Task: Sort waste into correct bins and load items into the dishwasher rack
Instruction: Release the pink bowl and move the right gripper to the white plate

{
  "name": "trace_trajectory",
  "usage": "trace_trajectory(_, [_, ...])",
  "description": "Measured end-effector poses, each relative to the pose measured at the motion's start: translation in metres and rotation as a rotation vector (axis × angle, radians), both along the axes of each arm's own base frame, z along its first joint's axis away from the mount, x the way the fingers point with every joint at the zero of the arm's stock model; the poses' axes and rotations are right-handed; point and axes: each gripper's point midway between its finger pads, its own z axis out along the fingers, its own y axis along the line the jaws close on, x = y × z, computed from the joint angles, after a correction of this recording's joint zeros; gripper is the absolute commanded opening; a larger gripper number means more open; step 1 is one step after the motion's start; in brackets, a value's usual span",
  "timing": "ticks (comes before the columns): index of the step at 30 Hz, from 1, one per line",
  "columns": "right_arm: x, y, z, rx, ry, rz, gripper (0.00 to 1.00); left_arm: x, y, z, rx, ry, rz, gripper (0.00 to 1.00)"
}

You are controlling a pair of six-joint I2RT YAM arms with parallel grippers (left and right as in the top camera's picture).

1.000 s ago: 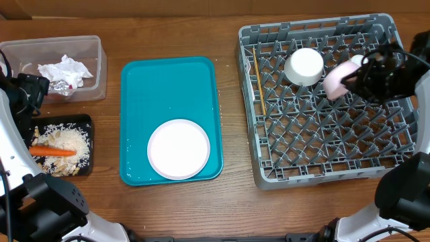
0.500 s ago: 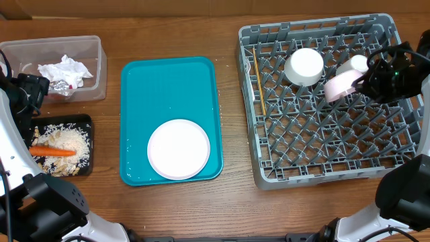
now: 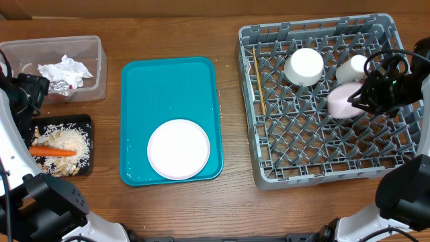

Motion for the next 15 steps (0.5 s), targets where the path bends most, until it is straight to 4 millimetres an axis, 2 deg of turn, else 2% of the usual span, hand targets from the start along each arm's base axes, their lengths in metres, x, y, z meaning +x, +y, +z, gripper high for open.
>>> trace_trajectory(7, [-0.007,-0.014,-0.007,-0.086,0.044,-0.008,0.24,0.0,0.0,0.0,0.0,0.0,0.0,1.0])
trace_trajectory(11, [-0.005,-0.01,-0.005,-0.063,0.03,0.002,0.28,0.0,0.0,0.0,0.0,0.0,0.0,1.0])
trace_trajectory(13, [-0.002,0.0,-0.001,-0.01,-0.005,0.03,0.34,0.0,0.0,0.0,0.0,0.0,0.0,1.0])
trace_trajectory(15, [0.003,0.016,0.008,0.069,-0.06,0.078,0.48,0.0,0.0,0.0,0.0,0.001,0.0,1.0])
